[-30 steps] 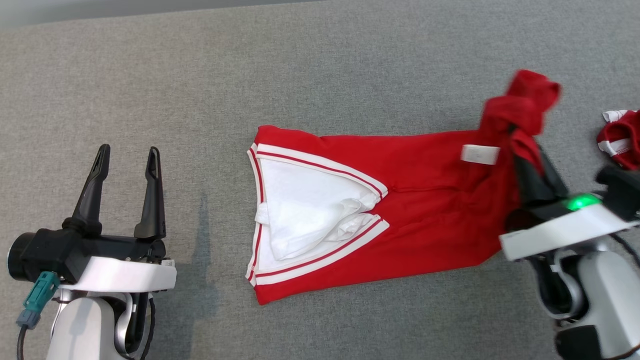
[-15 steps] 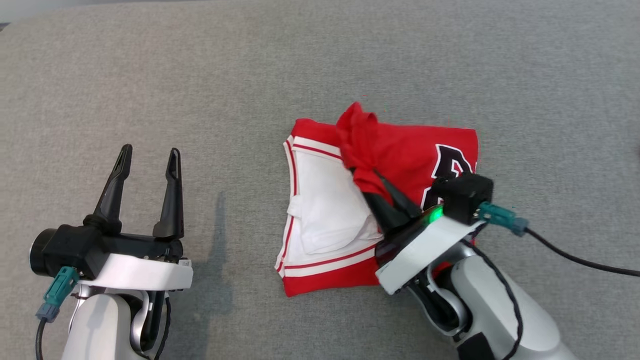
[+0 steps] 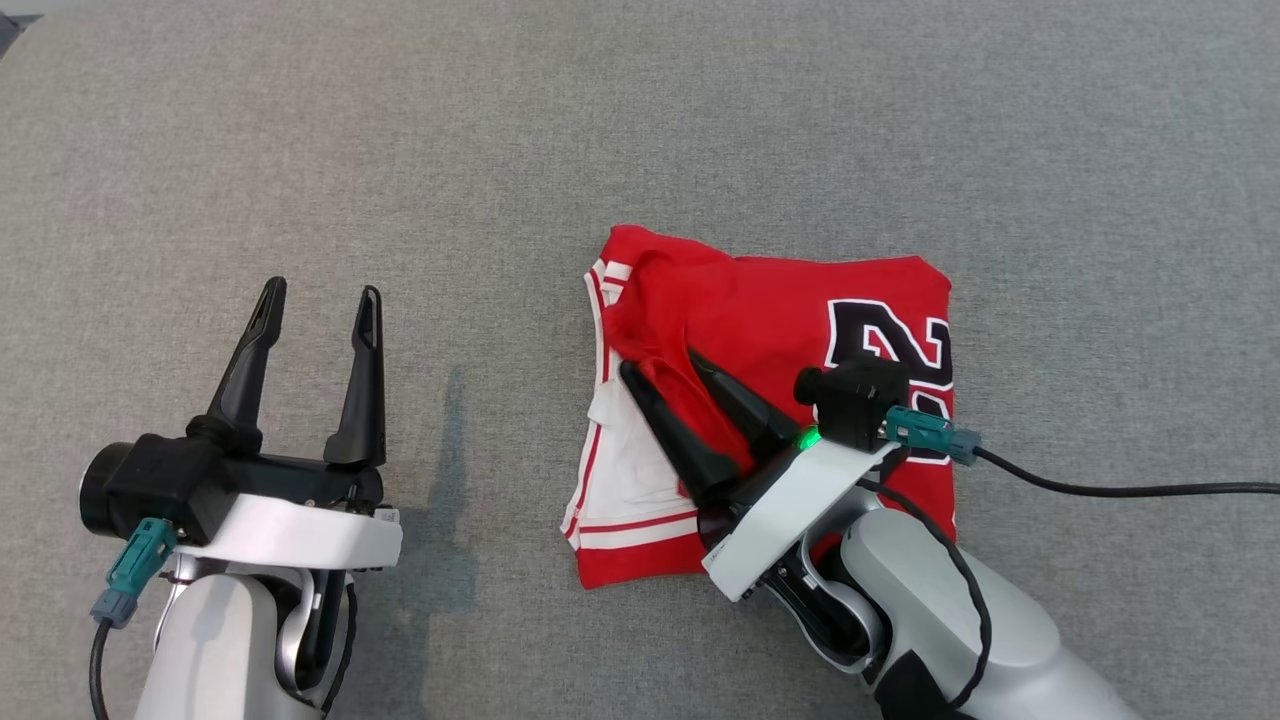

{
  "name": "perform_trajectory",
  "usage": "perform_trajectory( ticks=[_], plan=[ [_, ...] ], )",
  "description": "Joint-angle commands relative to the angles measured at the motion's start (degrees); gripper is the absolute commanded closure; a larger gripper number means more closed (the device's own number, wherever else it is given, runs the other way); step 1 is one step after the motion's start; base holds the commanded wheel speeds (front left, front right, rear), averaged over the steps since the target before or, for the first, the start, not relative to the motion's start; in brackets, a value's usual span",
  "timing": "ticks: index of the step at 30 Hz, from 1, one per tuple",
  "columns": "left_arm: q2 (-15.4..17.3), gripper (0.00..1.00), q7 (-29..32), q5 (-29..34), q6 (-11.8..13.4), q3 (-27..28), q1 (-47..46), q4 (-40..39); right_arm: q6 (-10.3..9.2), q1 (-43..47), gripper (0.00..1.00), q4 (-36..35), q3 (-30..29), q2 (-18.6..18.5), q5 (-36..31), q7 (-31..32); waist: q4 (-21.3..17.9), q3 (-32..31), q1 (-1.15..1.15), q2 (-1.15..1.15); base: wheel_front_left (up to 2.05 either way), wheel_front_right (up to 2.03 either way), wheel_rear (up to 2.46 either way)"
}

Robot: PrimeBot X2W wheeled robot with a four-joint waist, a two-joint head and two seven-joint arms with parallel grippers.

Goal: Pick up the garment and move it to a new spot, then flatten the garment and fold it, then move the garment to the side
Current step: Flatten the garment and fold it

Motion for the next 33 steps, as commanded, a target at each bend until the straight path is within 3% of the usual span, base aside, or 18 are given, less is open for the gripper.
perform_trajectory(
  ticks=[1, 6, 9, 17, 26, 33],
  plan=[
    [0.21, 0.00, -0.20, 0.39, -0.23, 0.12, -0.98, 0.12, 0.00, -0.59, 0.00, 0.17, 0.30, -0.24, 0.31, -0.49, -0.16, -0.08, 0.00, 0.00, 0.00, 0.00, 0.00],
    [0.30, 0.00, -0.20, 0.63, -0.32, 0.64, -0.59, 0.08, 0.00, -1.03, 0.00, -2.55, 0.87, -0.21, 1.89, -1.27, -1.37, -0.64, 0.00, 0.00, 0.00, 0.00, 0.00],
    [0.41, 0.00, -0.20, 0.87, -0.28, 1.06, -0.19, 0.17, 0.00, -0.47, 0.00, -5.70, -1.79, -0.34, 1.14, -1.37, -2.20, -1.26, 0.00, 0.00, 0.00, 0.00, 0.00],
    [0.36, 0.00, -0.20, 1.44, 0.32, 2.52, 1.24, 0.55, 0.00, 6.64, 0.00, -16.68, -18.81, -3.76, -9.11, -1.25, -3.97, -3.50, 0.00, 0.00, 0.00, 0.00, 0.00],
    [0.30, 0.00, -0.20, 1.41, 1.48, 4.08, 3.24, 0.48, 0.00, 18.86, 0.00, -20.33, -37.65, -9.00, -20.14, -0.67, -5.75, -6.03, 0.00, 0.00, 0.00, 0.00, 0.00],
    [0.69, 0.00, -0.20, 1.70, 1.72, 3.94, 4.30, 0.30, 0.00, 25.10, 0.00, -23.39, -43.36, -10.34, -23.29, 2.00, -6.73, -6.77, 0.00, 0.00, 0.00, 0.00, 0.00]
  ],
)
